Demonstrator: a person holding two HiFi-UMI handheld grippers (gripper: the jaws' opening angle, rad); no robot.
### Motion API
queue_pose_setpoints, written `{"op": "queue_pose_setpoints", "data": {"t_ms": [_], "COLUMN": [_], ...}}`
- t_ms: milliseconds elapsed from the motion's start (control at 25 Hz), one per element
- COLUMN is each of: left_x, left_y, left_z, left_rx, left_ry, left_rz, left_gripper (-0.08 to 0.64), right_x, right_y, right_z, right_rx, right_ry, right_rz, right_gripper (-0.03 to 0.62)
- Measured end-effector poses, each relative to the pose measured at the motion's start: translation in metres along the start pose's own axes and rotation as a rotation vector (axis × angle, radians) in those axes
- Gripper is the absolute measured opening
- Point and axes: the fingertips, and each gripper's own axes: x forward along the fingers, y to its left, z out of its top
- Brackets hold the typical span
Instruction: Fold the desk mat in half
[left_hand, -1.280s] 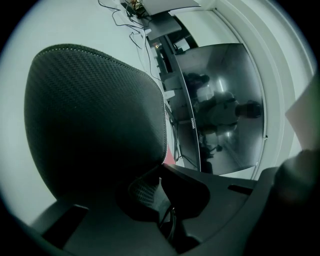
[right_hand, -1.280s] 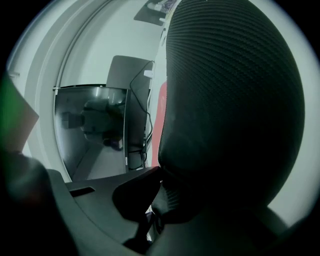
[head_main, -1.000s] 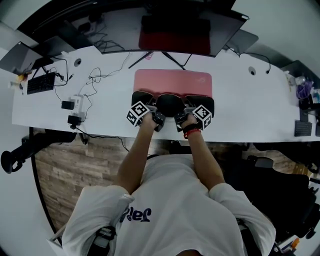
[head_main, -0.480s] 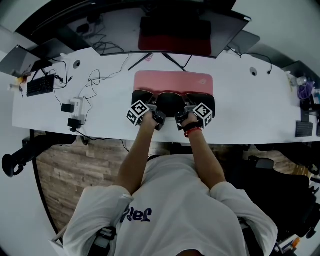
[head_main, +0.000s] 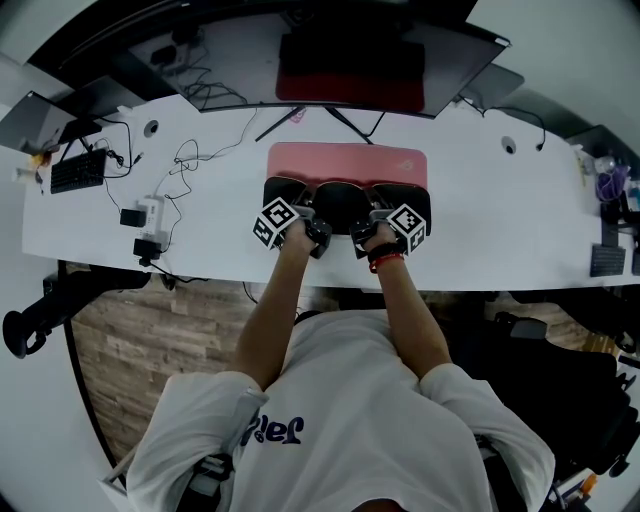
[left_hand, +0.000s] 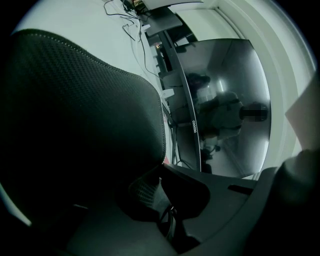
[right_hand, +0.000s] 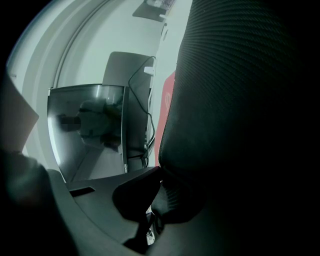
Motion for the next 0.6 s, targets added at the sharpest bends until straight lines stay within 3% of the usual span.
{"op": "queue_pose_setpoints", "data": {"t_ms": [600], "left_x": [0.023], "left_y": [-0.006], "left_z": [0.014], "left_rx": [0.01], "left_ry": [-0.022], "left_rz": [-0.005], "left_gripper": [0.032], "right_x": [0.024], "right_y": [0.01], "right_z": [0.011], "right_rx": [-0.012], "right_ry": [0.006], "right_rz": [0.017], "right_gripper": [0.029]}}
